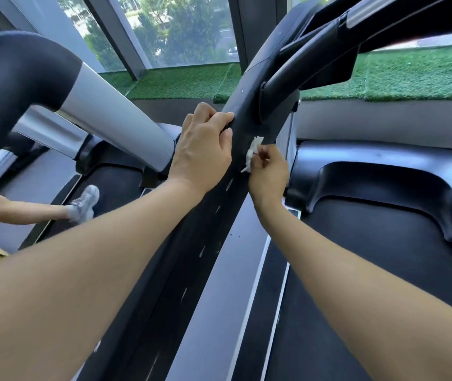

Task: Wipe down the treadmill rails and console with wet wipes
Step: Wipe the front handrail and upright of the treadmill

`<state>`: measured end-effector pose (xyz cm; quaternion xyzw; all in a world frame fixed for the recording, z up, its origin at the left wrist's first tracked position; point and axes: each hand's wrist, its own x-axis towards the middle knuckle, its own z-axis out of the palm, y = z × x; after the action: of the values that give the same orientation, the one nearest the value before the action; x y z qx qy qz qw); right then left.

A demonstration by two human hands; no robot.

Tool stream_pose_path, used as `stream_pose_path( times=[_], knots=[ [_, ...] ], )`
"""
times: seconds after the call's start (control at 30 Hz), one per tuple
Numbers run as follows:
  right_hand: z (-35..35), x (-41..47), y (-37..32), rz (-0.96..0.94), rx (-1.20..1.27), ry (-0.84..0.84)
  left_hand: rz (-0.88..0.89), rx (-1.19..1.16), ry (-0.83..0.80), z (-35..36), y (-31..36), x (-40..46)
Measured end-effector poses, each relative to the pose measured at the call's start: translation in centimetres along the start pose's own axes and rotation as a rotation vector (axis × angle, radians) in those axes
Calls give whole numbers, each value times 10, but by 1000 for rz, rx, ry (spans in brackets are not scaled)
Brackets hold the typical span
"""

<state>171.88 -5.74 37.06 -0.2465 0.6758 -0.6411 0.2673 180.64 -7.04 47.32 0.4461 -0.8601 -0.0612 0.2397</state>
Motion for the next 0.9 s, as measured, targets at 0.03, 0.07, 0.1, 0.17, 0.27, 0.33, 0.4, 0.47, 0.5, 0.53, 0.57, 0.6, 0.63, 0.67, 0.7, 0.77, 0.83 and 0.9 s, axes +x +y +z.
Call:
stream_pose_path(
  times=[0.03,0.07,0.1,0.17,0.27,0.33,0.4,0.47,0.5,0.53,0.57,0.6,0.63,0.67,0.7,0.77,0.83,0.9],
  knots=[
    [-2,-14,-3,-14,16,-24,5,5,-14,-1,1,-1],
    [-4,-29,-6,-39,30,-50,10,19,-34,-3,1,-2],
    [-7,-46,-10,-66,38,-81,18,40,-54,-7,2,-5],
    [-12,-82,-16,-97,31,-154,45,61,-62,-19,2,-17],
    [-18,-134,-22,-103,65,-233,29,28,8,-36,-4,-54],
    [-20,-152,-25,-92,100,-260,0,-18,28,-39,-8,-81],
    [-17,-146,-27,-88,127,-234,-22,-45,31,-35,-12,-93],
    [-9,-120,-30,-120,103,-153,-31,-72,30,-31,-14,-91],
    [-5,-102,-31,-125,87,-104,-37,-94,27,-30,-15,-90],
    [0,-82,-32,-110,85,-55,-42,-117,27,-30,-15,-89],
    [4,-61,-36,-82,92,-12,-40,-132,29,-30,-16,-89],
    [7,-40,-40,-53,89,28,-36,-139,35,-30,-16,-89],
    [9,-20,-45,-32,72,62,-34,-142,40,-30,-16,-90],
    [9,-4,-50,-19,50,91,-33,-147,44,-29,-16,-90],
    [10,9,-53,-18,31,109,-33,-149,45,-29,-16,-91],
    [10,12,-56,-52,14,128,-32,-144,46,-28,-16,-90],
    [8,-18,-47,-144,34,110,-30,-148,42,-29,-16,-91],
    [0,-69,-33,-214,73,10,-30,-155,39,-30,-15,-92]
  ],
)
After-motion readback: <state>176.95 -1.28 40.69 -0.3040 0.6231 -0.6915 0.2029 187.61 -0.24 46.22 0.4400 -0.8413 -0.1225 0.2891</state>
